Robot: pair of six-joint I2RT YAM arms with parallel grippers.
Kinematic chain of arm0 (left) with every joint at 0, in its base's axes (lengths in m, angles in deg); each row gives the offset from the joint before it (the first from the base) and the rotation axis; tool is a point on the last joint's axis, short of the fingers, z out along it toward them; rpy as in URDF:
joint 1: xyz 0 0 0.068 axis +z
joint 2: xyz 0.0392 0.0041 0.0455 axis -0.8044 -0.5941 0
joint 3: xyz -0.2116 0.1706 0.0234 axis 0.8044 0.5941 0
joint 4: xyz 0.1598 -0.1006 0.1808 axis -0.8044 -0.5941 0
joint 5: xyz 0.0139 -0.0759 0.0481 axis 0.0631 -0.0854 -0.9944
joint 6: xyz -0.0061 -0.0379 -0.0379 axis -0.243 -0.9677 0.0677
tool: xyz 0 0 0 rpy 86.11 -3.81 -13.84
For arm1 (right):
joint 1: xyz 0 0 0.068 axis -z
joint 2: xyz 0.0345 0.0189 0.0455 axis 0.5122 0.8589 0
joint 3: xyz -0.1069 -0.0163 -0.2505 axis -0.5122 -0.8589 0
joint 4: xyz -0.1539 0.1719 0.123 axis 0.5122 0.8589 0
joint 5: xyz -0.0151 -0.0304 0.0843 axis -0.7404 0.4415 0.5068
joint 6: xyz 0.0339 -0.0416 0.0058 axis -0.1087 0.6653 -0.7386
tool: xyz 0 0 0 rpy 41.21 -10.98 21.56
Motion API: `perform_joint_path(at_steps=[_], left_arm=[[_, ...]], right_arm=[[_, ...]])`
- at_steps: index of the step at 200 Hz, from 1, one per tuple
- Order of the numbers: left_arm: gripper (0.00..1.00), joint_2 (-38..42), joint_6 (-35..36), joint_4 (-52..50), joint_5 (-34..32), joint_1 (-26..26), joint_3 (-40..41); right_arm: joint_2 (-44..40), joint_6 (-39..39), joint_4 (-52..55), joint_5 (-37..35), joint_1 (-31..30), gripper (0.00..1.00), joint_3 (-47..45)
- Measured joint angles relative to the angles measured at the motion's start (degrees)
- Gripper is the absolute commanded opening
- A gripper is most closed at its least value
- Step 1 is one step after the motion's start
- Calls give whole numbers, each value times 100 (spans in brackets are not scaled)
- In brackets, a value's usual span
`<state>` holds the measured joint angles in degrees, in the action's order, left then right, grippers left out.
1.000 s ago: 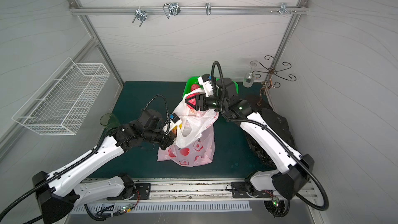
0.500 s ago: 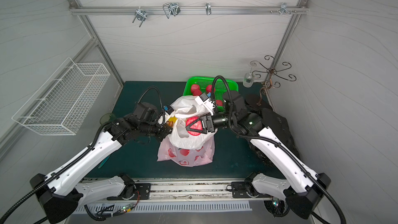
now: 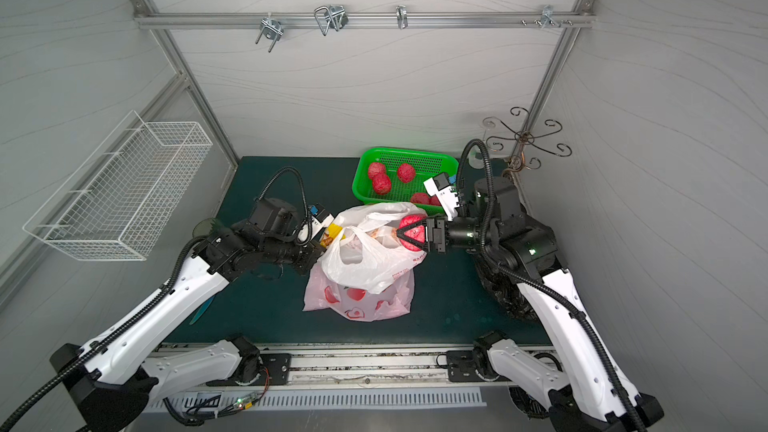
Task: Untie the knot of a plastic bag & take out the apple
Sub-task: Pick up the apple from the plastic bag.
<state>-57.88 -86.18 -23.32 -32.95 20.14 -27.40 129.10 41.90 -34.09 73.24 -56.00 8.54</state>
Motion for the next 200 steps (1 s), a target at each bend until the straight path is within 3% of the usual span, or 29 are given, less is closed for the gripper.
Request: perform_joint_path(at_steps=[26,44,76,118,157,200], left_arm=[[0,-328,-151,50,229,2,7],[0,-769,-168,39,323,4,-81],[0,-1276,-146,-133,339,4,-240],[0,-951,-149,-188,166,4,70],[0,-935,-144,-313,-81,4,389],[0,-949,-142,-385,-208,4,487]], right_arm=[[721,-737,-793,162,363,25,-476],[1681,-1311,-1488,509,501,26,-597],[2846,-1491,-1856,726,409,26,-739],[3086,-1176,-1891,275,-59,29,-1333],[3471,-1073,-2155,-66,-101,38,-1770],[3707,-1078,-2581,-127,-98,59,-2068]])
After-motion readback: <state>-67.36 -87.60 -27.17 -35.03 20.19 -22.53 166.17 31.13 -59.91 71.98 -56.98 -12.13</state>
